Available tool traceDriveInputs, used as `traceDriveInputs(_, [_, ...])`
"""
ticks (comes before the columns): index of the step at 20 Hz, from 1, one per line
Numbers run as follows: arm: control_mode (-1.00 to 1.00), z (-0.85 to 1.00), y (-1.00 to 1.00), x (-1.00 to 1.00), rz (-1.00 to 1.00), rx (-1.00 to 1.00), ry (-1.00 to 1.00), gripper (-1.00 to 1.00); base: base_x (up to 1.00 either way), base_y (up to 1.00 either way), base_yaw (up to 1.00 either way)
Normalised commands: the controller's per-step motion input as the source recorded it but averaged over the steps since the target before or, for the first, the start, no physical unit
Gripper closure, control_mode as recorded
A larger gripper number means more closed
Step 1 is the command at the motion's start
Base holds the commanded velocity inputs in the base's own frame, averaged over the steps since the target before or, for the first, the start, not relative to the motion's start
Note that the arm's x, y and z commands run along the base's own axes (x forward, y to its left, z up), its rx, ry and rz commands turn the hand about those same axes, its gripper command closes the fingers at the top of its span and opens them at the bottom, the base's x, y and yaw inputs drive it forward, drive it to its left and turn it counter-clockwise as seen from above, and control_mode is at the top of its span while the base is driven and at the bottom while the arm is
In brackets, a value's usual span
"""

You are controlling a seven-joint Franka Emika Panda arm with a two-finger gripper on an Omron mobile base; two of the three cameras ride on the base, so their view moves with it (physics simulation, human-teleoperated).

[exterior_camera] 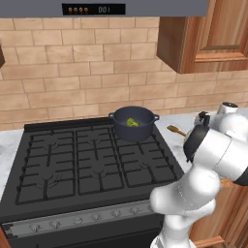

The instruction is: Put the squash and broccoli in the pot. Retrieve the spatula and lightly stir the vegetables in the pot.

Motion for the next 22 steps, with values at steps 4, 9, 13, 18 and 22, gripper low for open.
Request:
traceDriveInputs(4, [-1.0, 0.31, 0.62, -0.36, 0.0, -0.11, -0.28, 1.0, 0.0, 0.0, 0.0])
traceDriveInputs(9, [-1.0, 0.41, 0.74, -0.05, -0.02, -0.12, -0.16, 1.0, 0.0, 0.0, 0.0])
traceDriveInputs(13, [-1.0, 0.4, 0.8, 0.02, -0.04, -0.13, -0.12, 1.0, 0.0, 0.0, 0.0])
traceDriveInputs(18, [-1.0, 0.55, 0.67, 0.18, -0.02, -0.09, -0.01, 1.0, 0.0, 0.0, 0.0])
traceDriveInputs(22, [-1.0, 0.69, 0.54, 0.18, -0.02, 0.0, 0.01, 1.0, 0.0, 0.0, 0.0])
